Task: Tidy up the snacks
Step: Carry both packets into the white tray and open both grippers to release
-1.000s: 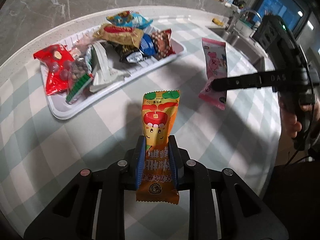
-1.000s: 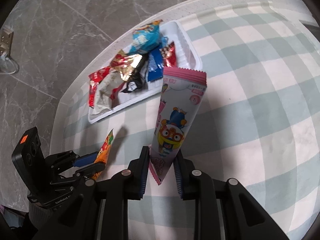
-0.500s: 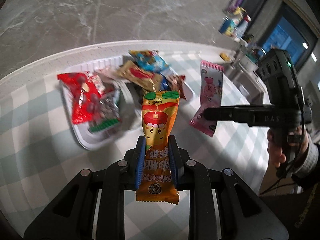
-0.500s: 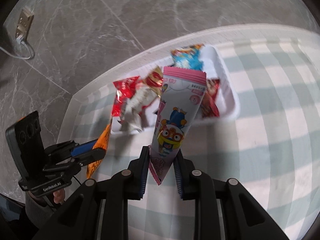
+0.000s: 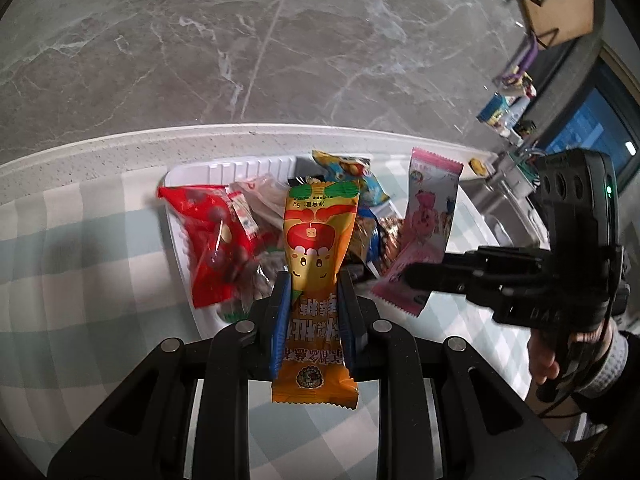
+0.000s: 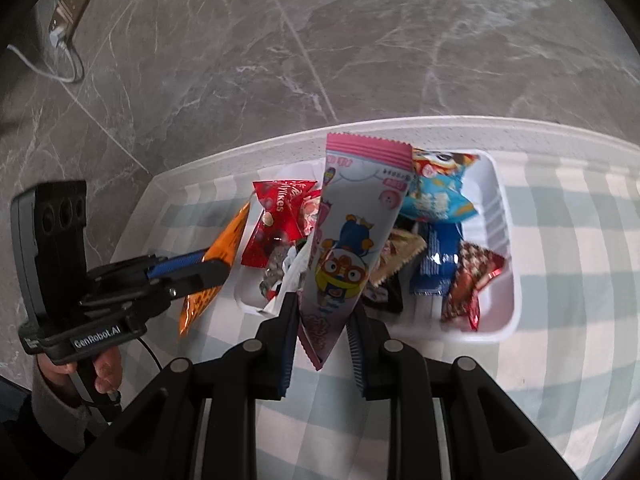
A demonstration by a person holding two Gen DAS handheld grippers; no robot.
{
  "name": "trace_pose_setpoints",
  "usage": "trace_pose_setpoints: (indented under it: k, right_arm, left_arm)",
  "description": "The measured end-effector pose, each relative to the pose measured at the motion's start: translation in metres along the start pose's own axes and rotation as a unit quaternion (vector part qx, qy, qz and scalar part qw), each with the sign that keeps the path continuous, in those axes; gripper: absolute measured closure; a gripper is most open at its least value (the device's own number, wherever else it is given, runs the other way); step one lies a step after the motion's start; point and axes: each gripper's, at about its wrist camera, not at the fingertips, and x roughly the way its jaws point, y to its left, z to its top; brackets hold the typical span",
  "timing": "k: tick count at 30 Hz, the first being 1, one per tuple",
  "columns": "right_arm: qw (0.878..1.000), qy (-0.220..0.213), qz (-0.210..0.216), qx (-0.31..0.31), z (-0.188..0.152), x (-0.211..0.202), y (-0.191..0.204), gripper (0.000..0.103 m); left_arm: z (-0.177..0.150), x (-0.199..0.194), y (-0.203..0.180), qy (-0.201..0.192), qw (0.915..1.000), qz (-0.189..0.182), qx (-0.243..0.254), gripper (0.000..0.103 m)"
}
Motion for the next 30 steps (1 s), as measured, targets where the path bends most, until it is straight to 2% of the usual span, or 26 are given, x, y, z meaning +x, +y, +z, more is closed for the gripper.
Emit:
trace_pose_setpoints:
  k: [13,30]
  right_arm:
    - [0.998,0.035,-0.017,-0.050,0.029,0.042,0.005,0.077]
    - [0.997,0.046,-0.027,-0.054,0.046,0.068,-0.007,0.077]
  left_arm:
    - [0.030,0.032,0.018,-0.003,0.9993,0.021,-0.030,0.083]
    - [0.040,0.065,0.026,0.002,0.9981,0.046,-0.042,0.082]
